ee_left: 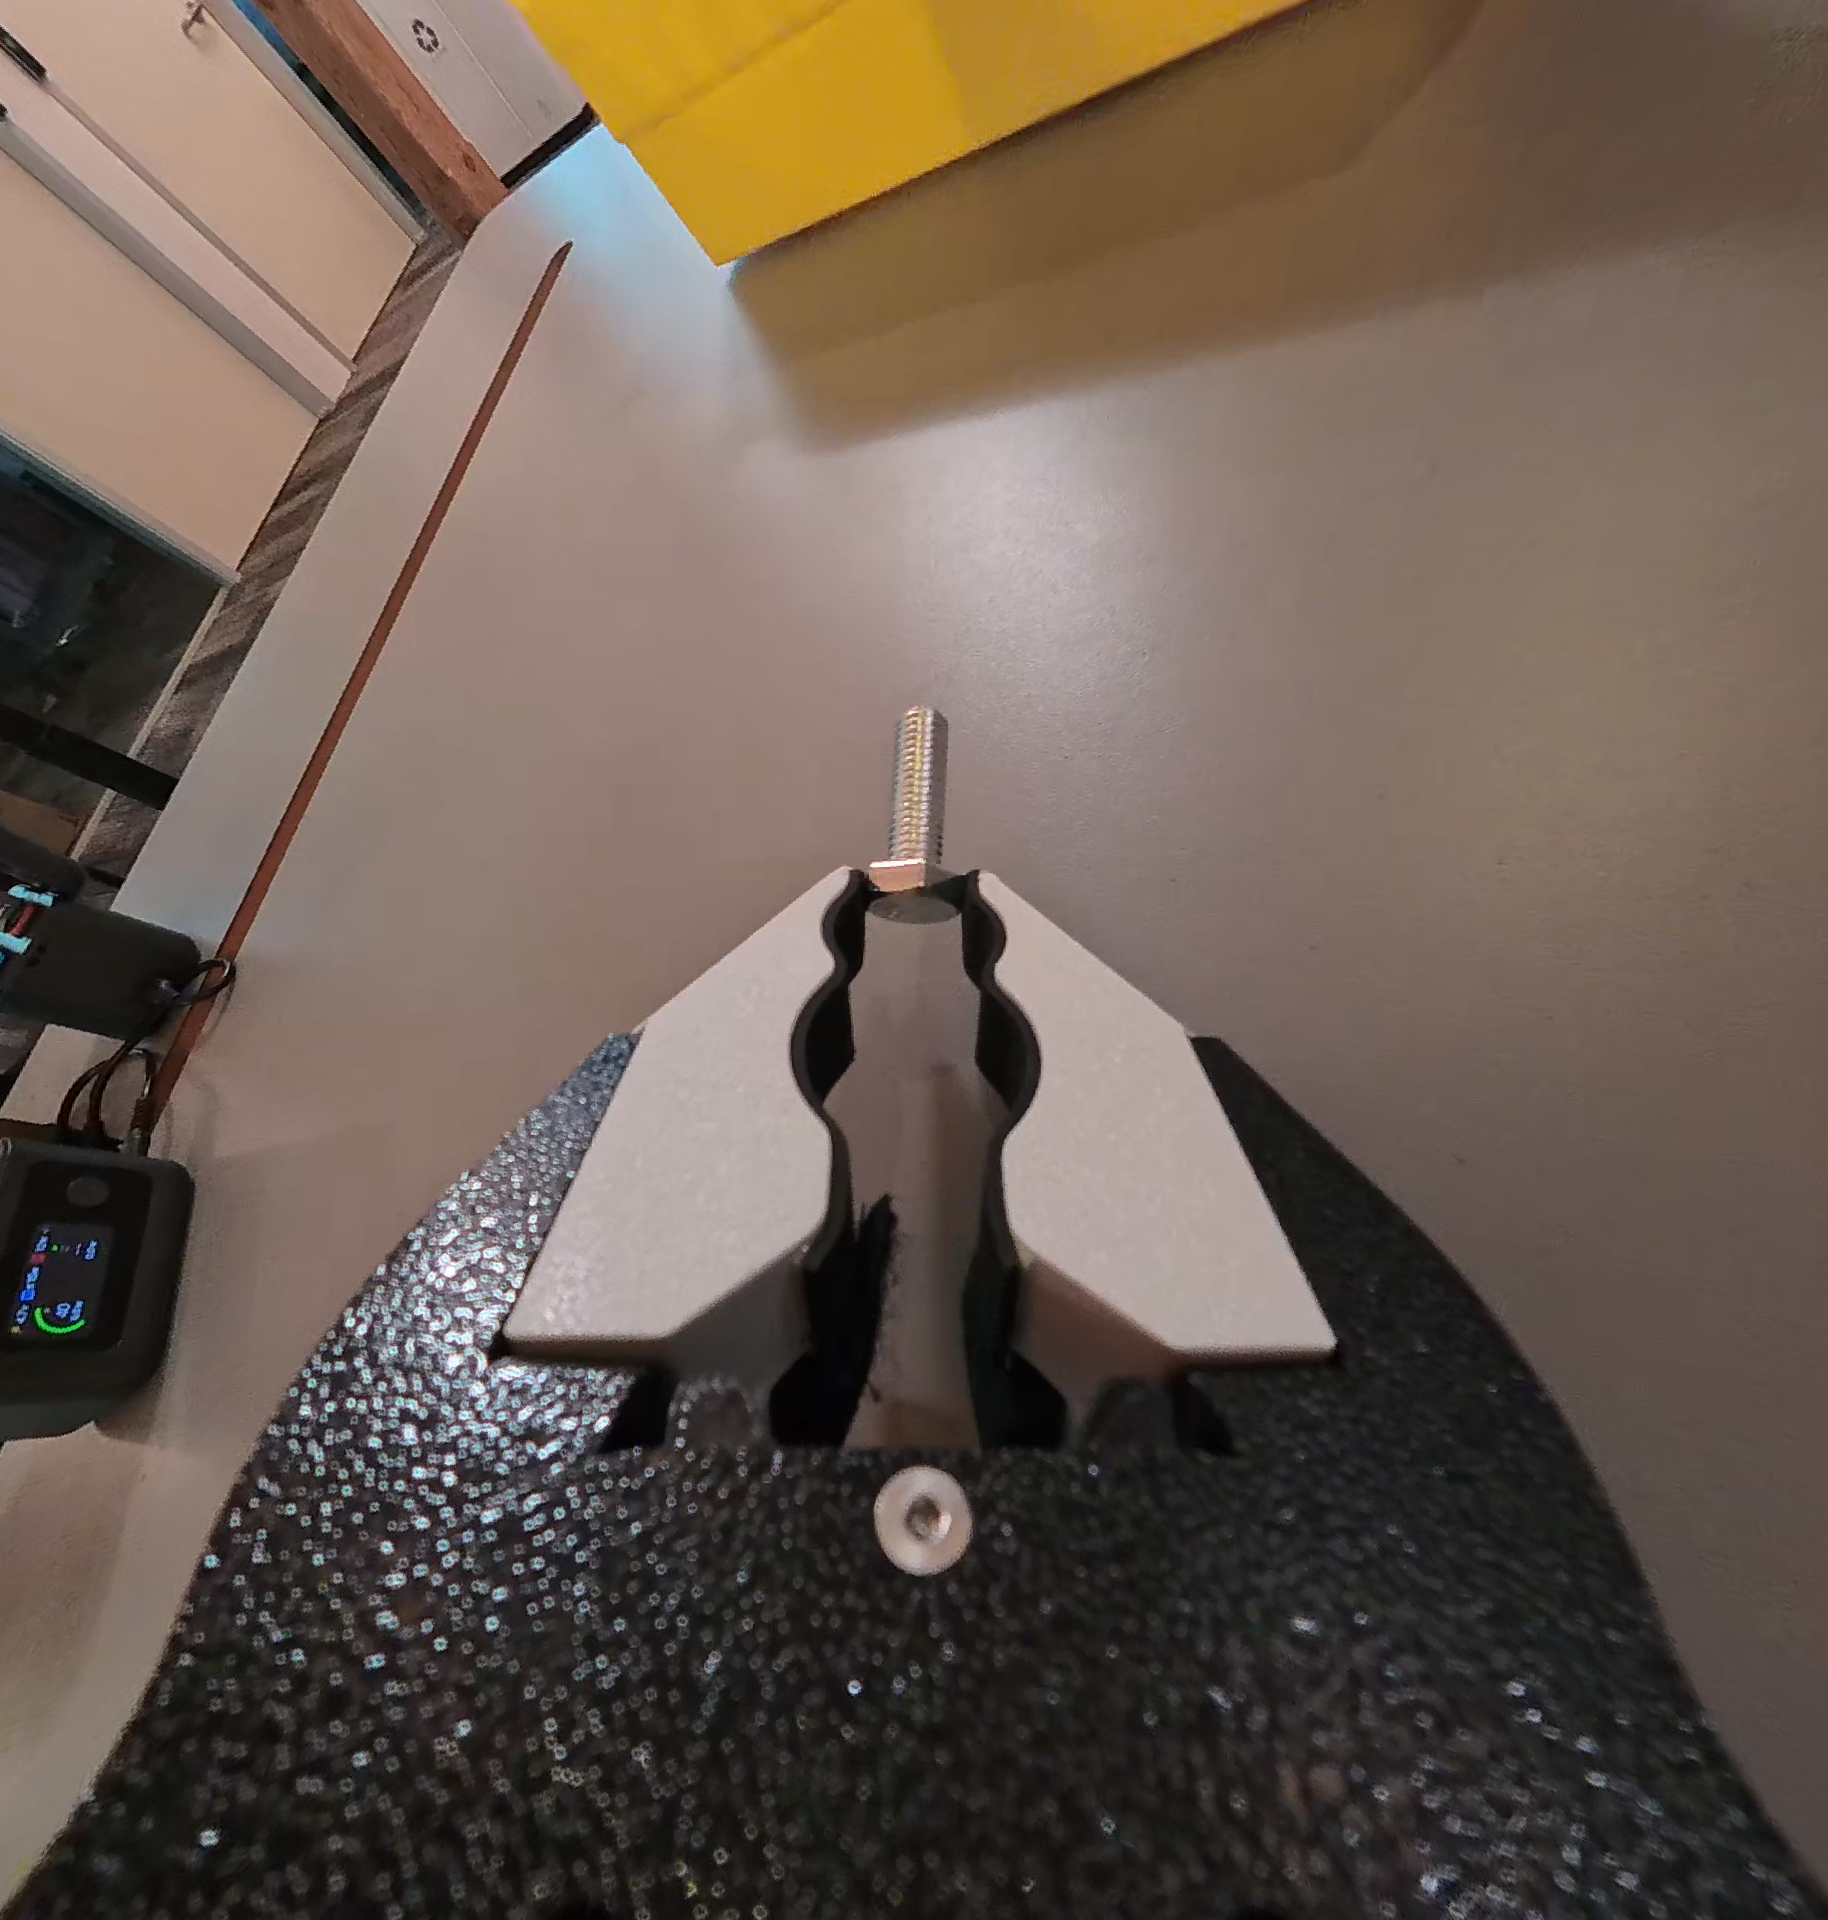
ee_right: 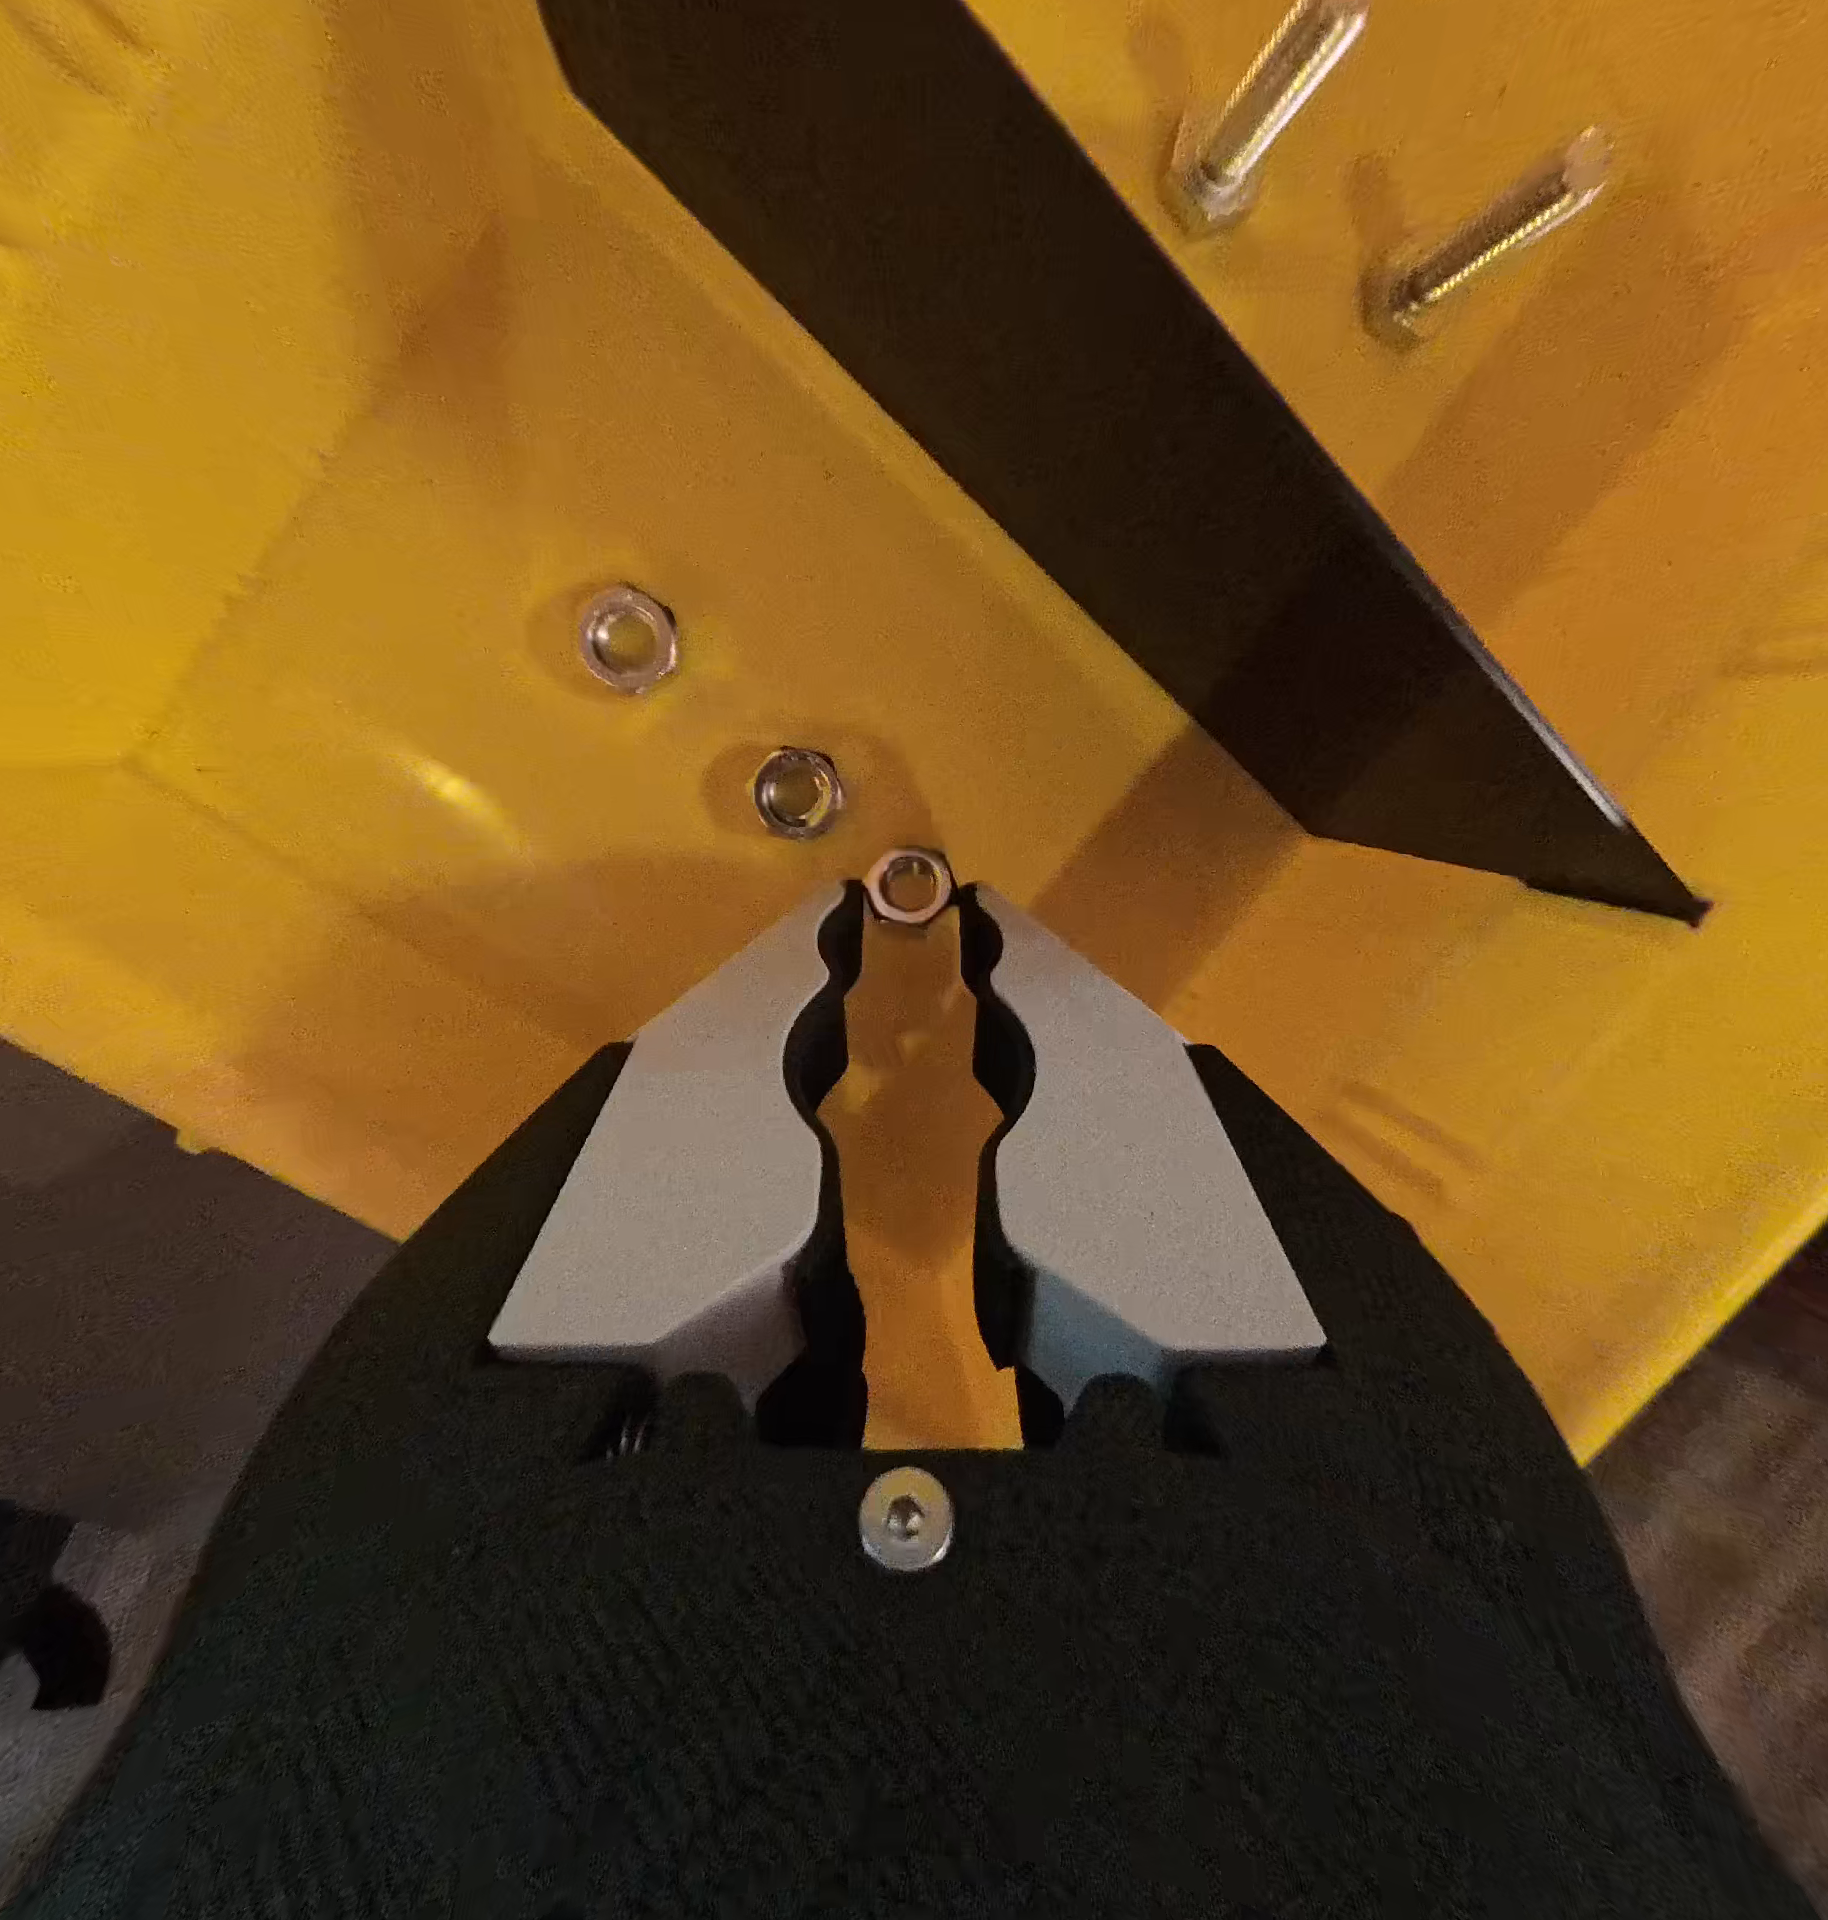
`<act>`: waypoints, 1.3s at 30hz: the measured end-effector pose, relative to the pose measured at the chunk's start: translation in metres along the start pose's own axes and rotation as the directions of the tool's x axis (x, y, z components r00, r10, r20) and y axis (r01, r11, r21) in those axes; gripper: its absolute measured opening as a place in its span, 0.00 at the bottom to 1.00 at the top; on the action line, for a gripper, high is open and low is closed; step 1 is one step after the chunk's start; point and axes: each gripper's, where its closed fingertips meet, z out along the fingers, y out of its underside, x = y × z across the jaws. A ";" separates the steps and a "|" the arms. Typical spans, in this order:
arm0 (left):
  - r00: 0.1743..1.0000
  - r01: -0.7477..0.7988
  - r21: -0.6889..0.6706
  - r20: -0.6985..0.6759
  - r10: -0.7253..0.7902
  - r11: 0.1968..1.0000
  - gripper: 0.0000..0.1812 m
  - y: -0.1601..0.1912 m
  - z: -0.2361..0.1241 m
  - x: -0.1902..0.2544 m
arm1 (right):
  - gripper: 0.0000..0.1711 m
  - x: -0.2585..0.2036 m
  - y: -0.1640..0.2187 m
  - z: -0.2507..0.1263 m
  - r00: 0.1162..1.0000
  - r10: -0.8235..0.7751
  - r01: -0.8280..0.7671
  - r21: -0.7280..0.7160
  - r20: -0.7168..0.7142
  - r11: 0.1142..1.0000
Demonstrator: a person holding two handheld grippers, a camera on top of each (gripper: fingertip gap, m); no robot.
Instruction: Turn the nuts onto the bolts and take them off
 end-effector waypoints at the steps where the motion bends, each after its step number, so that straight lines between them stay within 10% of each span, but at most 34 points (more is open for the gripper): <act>1: 1.000 0.001 0.000 0.000 -0.001 1.000 0.09 0.000 0.000 0.000 | 0.12 0.001 0.002 0.001 1.000 0.013 -0.013 -0.012 -0.008 1.000; 9: 1.000 -0.007 0.001 0.004 0.007 1.000 0.09 0.000 0.000 0.000 | 0.25 -0.030 -0.052 -0.087 0.960 0.068 0.035 0.356 -0.272 0.934; 15: 0.999 -0.032 0.019 -0.014 0.033 0.999 0.09 -0.005 0.000 0.006 | 0.18 -0.239 -0.160 -0.113 0.805 -0.402 0.577 0.735 -0.436 0.357; 17: 0.999 -0.037 0.025 -0.022 0.037 0.999 0.09 -0.005 -0.001 0.008 | 0.18 -0.293 -0.171 -0.087 0.801 -0.504 0.494 0.833 -0.323 0.251; 23: 0.995 -0.076 0.069 -0.059 0.080 0.995 0.09 -0.011 -0.003 0.016 | 0.20 -0.304 -0.203 -0.026 0.871 -0.491 0.283 0.848 -0.031 0.448; 28: 0.991 -0.080 0.132 -0.094 0.093 0.988 0.09 -0.020 -0.007 0.022 | 0.21 -0.325 -0.196 0.003 0.747 -0.625 0.291 0.735 0.224 0.612; 39: 0.994 -0.041 0.202 -0.090 0.060 0.979 0.09 -0.031 -0.013 0.020 | 0.05 -0.324 -0.215 0.011 0.756 -0.654 0.426 0.744 0.019 0.515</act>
